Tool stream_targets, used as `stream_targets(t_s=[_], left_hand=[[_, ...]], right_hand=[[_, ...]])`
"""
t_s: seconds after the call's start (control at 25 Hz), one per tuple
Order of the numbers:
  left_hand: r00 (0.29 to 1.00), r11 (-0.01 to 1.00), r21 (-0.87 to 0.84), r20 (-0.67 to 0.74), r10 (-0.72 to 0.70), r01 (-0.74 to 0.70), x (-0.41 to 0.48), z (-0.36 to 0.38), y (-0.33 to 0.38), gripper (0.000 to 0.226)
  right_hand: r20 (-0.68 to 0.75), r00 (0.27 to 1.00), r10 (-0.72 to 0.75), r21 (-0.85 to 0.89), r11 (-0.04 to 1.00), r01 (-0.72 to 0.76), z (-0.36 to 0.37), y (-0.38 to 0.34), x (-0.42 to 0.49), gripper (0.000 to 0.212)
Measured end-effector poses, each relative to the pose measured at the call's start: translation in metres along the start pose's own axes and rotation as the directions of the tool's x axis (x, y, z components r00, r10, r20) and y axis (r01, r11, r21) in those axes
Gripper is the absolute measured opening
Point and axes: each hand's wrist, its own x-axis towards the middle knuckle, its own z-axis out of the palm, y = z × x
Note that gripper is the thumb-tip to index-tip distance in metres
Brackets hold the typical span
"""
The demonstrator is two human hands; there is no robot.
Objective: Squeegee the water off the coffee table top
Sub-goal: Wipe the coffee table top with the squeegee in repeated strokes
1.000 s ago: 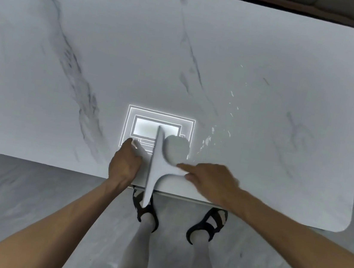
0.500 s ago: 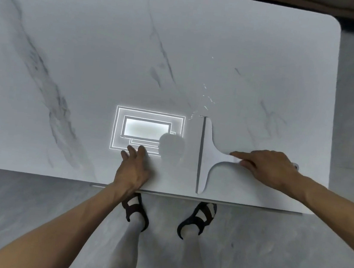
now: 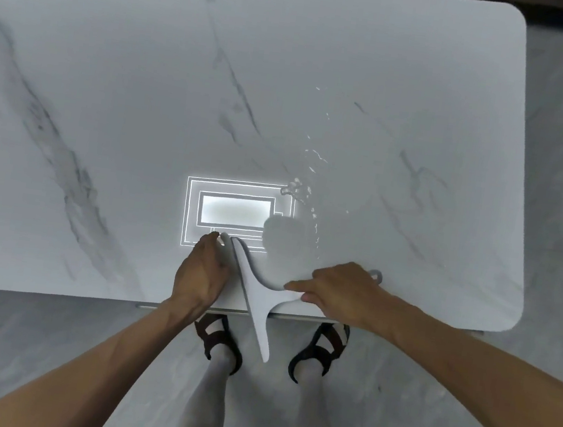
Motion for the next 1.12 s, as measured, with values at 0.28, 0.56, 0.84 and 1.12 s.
stream_targets(t_s=[0.28,0.56,0.84,1.12], left_hand=[[0.982,0.982,0.16,0.174,0.072,-0.101,-0.006,0.035,0.036,0.057],[0.979,0.946,-0.255,0.009,-0.205,0.2,-0.014,0.002,0.028,0.035],[0.886,0.858,-0.359,-0.147,-0.44,0.367,-0.023,-0.03,-0.059,0.044],[0.899,0.887,-0.284,-0.14,-0.415,0.365,-0.003,-0.024,-0.082,0.051]], right_hand=[[-0.095,0.978,0.187,-0.059,0.979,-0.193,-0.023,0.108,-0.081,0.038],[-0.129,0.986,0.109,-0.094,0.988,-0.121,-0.053,0.093,-0.081,0.038],[-0.071,0.975,-0.209,-0.018,0.978,0.208,-0.047,-0.046,0.074,0.035],[-0.048,0.975,-0.219,-0.062,0.974,0.216,-0.054,-0.072,0.122,0.035]])
